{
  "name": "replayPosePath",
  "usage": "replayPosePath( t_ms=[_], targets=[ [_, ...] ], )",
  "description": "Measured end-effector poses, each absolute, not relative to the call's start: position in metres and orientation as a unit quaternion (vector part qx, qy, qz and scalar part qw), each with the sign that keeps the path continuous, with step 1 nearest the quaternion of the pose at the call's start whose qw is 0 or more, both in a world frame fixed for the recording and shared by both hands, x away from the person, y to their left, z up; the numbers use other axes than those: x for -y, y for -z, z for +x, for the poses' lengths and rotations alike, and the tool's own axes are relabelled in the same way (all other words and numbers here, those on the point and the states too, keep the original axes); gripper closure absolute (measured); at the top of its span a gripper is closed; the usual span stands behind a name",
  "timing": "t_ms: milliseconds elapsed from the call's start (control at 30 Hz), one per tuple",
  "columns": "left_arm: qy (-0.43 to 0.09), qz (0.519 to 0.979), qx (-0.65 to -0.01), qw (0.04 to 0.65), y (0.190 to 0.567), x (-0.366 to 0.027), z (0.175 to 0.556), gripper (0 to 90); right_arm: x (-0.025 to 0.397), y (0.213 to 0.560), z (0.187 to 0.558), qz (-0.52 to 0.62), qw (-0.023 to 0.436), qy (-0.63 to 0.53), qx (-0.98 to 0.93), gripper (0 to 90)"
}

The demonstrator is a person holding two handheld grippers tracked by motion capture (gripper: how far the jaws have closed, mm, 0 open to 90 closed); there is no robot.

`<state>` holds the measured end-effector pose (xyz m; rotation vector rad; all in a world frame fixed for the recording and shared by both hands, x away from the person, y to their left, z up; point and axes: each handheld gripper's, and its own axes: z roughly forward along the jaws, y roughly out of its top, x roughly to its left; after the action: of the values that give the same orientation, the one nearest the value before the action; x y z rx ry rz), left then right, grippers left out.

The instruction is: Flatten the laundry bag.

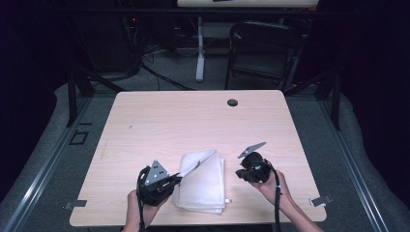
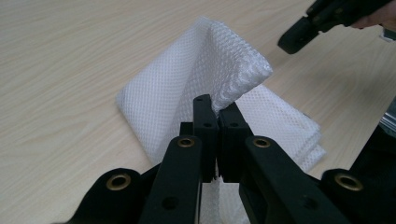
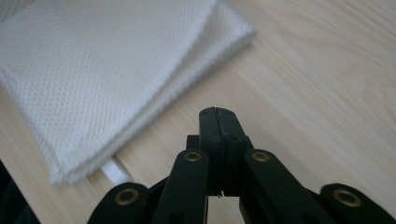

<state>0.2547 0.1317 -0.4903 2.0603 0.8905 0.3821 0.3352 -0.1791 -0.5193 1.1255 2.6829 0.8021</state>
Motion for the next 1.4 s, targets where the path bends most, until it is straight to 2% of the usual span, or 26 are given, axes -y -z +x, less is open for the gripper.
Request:
replayPosePath(
  t_ms=[267, 433, 1233, 1400],
  targets=[
    [-0.152, 0.823, -0.353, 0.418, 0.491, -0.131, 0.253, 88.3, 0.149, 0.539, 0.351, 0.372, 0.037, -0.255, -0.892, 90.0],
    [-0.147, 0.824, -0.353, 0.418, 0.493, -0.130, 0.254, 88.2, 0.138, 0.546, 0.359, 0.381, 0.039, -0.247, -0.890, 90.0],
    [-0.136, 0.833, -0.341, 0.415, 0.496, -0.122, 0.253, 88.2, 0.134, 0.548, 0.362, 0.366, 0.029, -0.242, -0.898, 90.0],
    [-0.137, 0.833, -0.341, 0.414, 0.497, -0.123, 0.254, 88.2, 0.126, 0.557, 0.364, 0.373, 0.028, -0.231, -0.898, 90.0]
  ],
)
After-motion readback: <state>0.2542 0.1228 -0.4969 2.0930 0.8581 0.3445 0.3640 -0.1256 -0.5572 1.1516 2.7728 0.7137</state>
